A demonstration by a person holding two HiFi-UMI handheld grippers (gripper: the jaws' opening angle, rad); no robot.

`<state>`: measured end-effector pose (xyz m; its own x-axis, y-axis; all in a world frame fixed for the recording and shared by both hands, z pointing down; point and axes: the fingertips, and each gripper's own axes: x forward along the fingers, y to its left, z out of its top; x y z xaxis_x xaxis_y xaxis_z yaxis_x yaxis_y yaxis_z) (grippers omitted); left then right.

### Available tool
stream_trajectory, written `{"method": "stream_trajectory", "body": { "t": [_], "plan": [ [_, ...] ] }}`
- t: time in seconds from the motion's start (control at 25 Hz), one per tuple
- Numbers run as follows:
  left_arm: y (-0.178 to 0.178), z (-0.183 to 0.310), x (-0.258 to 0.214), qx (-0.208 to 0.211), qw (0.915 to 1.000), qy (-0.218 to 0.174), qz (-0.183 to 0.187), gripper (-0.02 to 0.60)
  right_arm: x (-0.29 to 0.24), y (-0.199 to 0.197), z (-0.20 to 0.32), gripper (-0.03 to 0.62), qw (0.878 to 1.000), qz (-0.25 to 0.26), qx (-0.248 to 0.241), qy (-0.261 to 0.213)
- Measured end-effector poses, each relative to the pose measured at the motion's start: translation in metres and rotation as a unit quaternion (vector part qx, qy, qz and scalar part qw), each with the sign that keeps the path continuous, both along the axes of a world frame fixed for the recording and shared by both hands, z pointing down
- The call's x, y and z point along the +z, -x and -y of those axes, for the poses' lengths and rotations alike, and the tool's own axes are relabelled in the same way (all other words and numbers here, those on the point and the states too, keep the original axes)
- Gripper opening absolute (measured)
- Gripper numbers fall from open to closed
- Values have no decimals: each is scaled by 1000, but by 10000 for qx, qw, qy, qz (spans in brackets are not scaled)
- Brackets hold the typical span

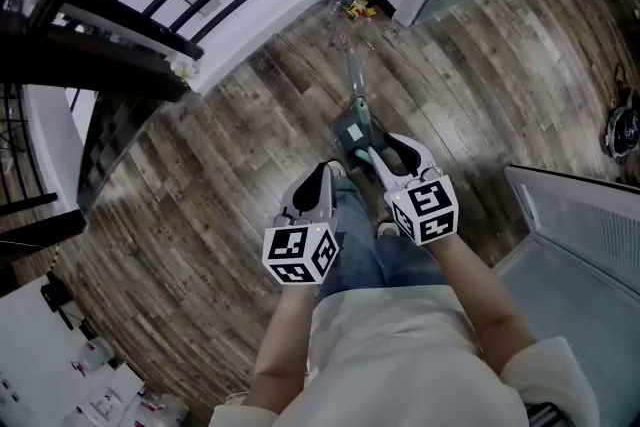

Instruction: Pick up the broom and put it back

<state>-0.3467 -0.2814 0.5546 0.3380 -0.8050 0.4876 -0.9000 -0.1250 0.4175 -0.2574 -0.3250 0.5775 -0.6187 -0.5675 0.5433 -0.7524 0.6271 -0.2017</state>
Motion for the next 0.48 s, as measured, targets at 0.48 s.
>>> {"method": "stream_trajectory", "body": {
  "t": [0.48],
  "plan": [
    [4, 17, 21, 29, 9999, 155, -49, 6, 39, 7, 30, 158, 9996, -273, 86, 47]
  ]
}}
